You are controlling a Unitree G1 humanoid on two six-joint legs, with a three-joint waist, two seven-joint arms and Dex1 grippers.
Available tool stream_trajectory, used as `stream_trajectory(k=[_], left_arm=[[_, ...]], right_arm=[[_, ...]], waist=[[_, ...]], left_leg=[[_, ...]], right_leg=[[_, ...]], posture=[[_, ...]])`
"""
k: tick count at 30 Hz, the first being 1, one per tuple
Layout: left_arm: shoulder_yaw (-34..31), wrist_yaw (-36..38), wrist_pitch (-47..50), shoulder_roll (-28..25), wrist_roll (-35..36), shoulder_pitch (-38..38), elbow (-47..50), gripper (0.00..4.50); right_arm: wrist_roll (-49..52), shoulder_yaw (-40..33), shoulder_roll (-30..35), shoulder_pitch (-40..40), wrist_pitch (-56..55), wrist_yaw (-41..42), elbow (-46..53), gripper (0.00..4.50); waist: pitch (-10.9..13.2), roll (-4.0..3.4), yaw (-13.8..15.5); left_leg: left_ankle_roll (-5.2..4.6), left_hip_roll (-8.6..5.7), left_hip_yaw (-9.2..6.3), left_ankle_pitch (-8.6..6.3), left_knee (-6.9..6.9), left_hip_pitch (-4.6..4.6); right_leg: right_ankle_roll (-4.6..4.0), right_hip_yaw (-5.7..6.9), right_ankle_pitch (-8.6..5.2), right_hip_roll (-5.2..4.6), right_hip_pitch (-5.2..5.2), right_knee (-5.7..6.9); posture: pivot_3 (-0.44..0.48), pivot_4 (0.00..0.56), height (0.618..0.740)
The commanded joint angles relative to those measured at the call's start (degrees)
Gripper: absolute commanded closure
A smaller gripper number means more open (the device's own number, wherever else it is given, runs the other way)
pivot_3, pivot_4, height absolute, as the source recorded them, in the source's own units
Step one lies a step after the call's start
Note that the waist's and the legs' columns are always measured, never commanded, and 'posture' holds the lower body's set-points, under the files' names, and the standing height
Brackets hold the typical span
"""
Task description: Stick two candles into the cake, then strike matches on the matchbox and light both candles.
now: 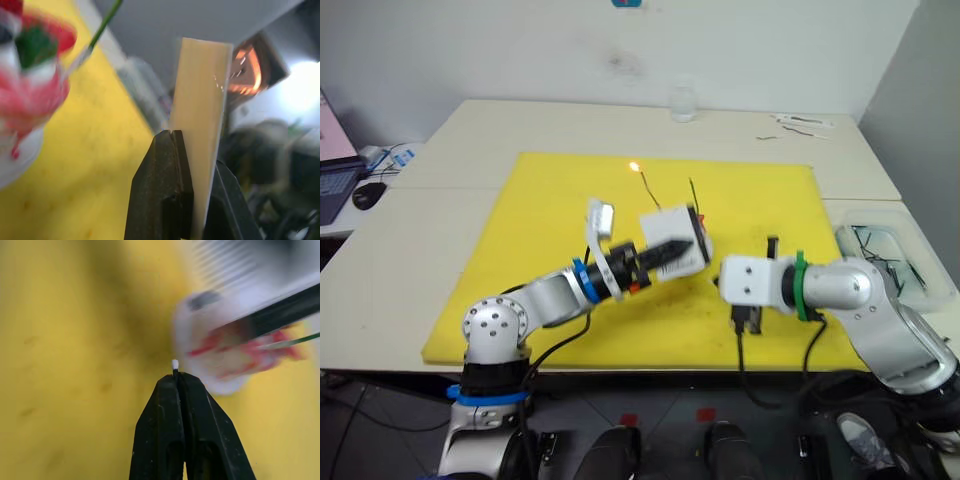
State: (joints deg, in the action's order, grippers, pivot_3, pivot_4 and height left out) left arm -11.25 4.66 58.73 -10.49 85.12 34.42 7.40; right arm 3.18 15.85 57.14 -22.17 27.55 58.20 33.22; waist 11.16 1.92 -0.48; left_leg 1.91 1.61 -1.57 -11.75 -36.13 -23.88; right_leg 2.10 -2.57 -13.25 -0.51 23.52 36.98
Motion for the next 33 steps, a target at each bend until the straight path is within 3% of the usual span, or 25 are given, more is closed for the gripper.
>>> stream_trajectory(k=[1,9,16,33], left_arm=[[-6.1,-3.9,-2.5,-3.4,7.0,2.3,-0.9,4.5],[2.5,2.0,3.2,-11.7,0.1,-7.4,7.7,4.5],[7.9,5.8,0.9,-9.0,-7.4,-9.0,8.4,4.5],[6.6,7.6,1.4,-7.3,-6.9,-6.9,7.4,4.5]], right_arm=[[5.8,-7.0,3.6,2.3,1.4,4.8,5.0,4.47],[5.6,-9.8,-2.0,-5.0,2.4,-1.1,-0.3,4.47],[4.1,-6.7,-7.9,-12.6,3.5,-3.7,-1.6,4.47],[2.2,-3.3,-9.5,-12.1,3.8,-3.7,-1.3,4.47]], waist=[[0.0,-0.03,-0.1],[0.0,-0.01,-1.1],[0.0,-0.01,-0.8],[0.0,-0.02,-0.9]], left_leg=[[0.0,0.0,0.03,0.0,0.02,0.05],[0.02,0.02,0.09,0.01,0.01,0.16],[0.03,-0.02,0.08,0.02,0.03,0.1],[0.03,0.0,0.06,0.01,0.04,0.08]], right_leg=[[0.0,-0.02,0.0,0.01,-0.02,-0.01],[-0.01,-0.07,0.01,0.01,-0.06,0.05],[-0.03,-0.06,0.0,-0.03,-0.06,-0.02],[-0.02,-0.06,0.0,-0.01,-0.03,0.0]], posture=[[0.0,0.15,0.74],[0.0,0.15,0.74],[0.0,0.15,0.74],[0.0,0.15,0.74]])
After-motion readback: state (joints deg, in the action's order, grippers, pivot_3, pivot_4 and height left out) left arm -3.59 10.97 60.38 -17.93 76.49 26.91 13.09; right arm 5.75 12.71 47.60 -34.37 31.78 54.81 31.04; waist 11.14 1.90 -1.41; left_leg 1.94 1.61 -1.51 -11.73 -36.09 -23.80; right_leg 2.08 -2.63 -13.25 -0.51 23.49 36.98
